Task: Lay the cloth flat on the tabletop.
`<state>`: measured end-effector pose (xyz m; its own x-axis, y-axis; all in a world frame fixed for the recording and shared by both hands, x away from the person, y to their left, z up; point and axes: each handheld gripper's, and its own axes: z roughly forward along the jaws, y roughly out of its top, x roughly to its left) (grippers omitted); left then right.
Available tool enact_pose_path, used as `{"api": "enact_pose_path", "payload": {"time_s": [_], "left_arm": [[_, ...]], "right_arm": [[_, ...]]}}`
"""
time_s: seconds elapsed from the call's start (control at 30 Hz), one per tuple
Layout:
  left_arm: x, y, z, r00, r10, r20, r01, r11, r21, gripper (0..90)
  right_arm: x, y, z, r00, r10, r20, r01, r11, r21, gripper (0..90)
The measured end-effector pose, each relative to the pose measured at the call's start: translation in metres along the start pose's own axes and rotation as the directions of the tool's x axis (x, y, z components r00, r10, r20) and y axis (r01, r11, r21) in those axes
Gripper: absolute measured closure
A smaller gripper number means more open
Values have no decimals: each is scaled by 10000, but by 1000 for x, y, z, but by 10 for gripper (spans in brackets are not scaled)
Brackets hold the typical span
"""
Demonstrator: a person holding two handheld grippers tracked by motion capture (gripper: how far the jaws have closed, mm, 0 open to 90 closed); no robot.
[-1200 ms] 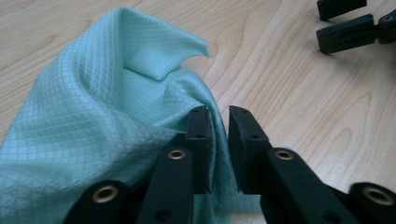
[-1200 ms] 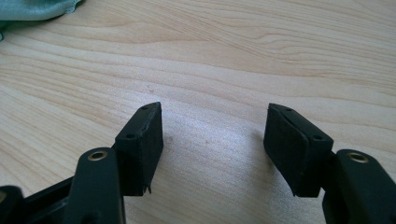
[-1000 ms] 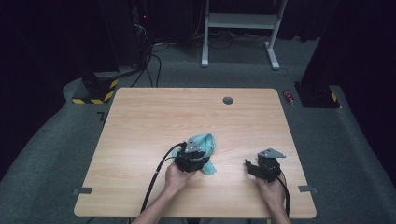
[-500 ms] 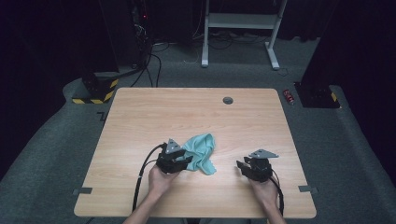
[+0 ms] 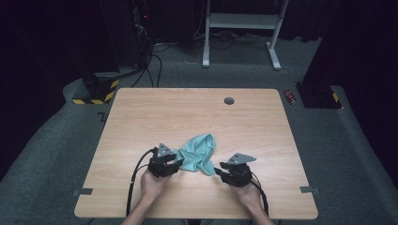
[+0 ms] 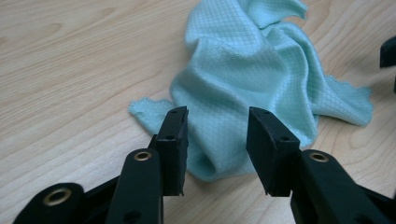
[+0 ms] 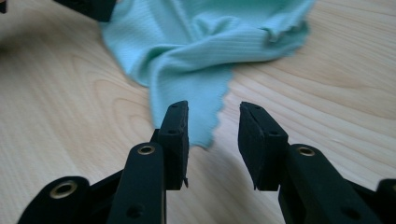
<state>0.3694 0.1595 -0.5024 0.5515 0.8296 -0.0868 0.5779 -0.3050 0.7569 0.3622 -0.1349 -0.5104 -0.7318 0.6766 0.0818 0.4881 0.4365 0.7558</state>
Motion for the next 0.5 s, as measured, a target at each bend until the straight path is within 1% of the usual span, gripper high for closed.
{"api": "enact_pose_path", "payload": {"time_s": [0.07,0.1,0.2,0.27,0.3,0.37,0.43,0.5], "left_arm": [[1,-1,-1,10000,-45,22,45,10000,44,587],[1,-2,-1,10000,15,24,-15,9999,108,587],[0,-3,2,10000,16,88,-18,9998,222,593],[-1,-4,4,9999,21,132,-24,9997,248,623],[-1,-4,5,10000,58,56,-59,9997,244,638],[-2,-4,7,10000,-36,28,35,9997,261,668],[-3,-3,9,10000,-6,85,4,9995,302,711],[-4,-2,10,9999,140,101,-144,9992,375,761]], "right_arm": [[6,2,5,9998,-137,-122,138,9999,81,628],[9,3,7,9997,-188,-173,190,9998,88,626],[15,7,13,9991,-310,-297,314,9994,127,627],[18,8,17,9986,-386,-366,391,9991,147,637],[20,9,18,9982,-449,-396,456,9988,176,646],[22,10,21,9973,-552,-481,563,9982,223,666],[26,11,25,9969,-608,-498,622,9977,278,697],[27,11,28,9965,-683,-479,702,9968,393,741]]}}
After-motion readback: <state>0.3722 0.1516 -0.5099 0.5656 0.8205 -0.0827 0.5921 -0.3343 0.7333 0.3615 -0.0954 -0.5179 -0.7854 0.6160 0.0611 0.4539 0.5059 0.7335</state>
